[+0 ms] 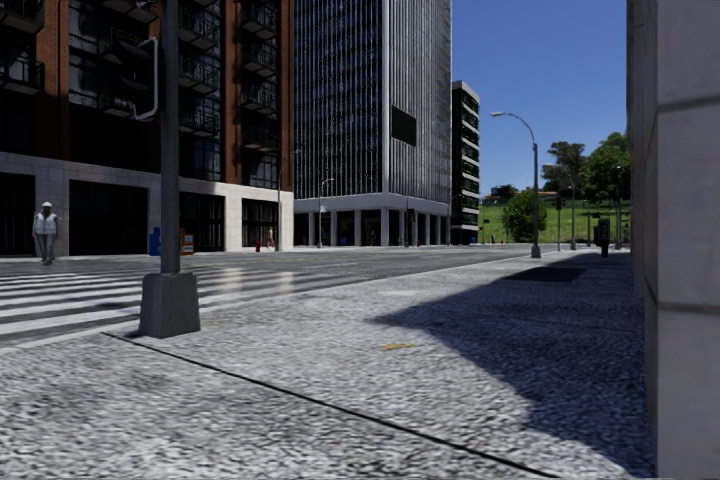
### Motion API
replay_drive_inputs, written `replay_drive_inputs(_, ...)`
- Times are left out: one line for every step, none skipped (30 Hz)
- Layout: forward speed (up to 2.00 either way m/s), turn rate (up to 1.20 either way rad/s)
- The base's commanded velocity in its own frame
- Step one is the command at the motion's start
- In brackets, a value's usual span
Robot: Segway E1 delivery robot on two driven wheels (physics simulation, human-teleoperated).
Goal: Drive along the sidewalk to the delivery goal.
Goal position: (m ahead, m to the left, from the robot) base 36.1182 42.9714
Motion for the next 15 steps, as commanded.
replay_drive_inputs(1.50,0.00)
replay_drive_inputs(1.50,0.00)
replay_drive_inputs(1.50,0.00)
replay_drive_inputs(1.50,0.00)
replay_drive_inputs(1.50,0.00)
replay_drive_inputs(1.50,0.00)
replay_drive_inputs(1.50,0.00)
replay_drive_inputs(1.50,0.00)
replay_drive_inputs(1.50,0.00)
replay_drive_inputs(1.50,0.00)
replay_drive_inputs(1.50,0.00)
replay_drive_inputs(1.50,0.00)
replay_drive_inputs(1.50,0.00)
replay_drive_inputs(1.50,0.00)
replay_drive_inputs(1.50,0.00)
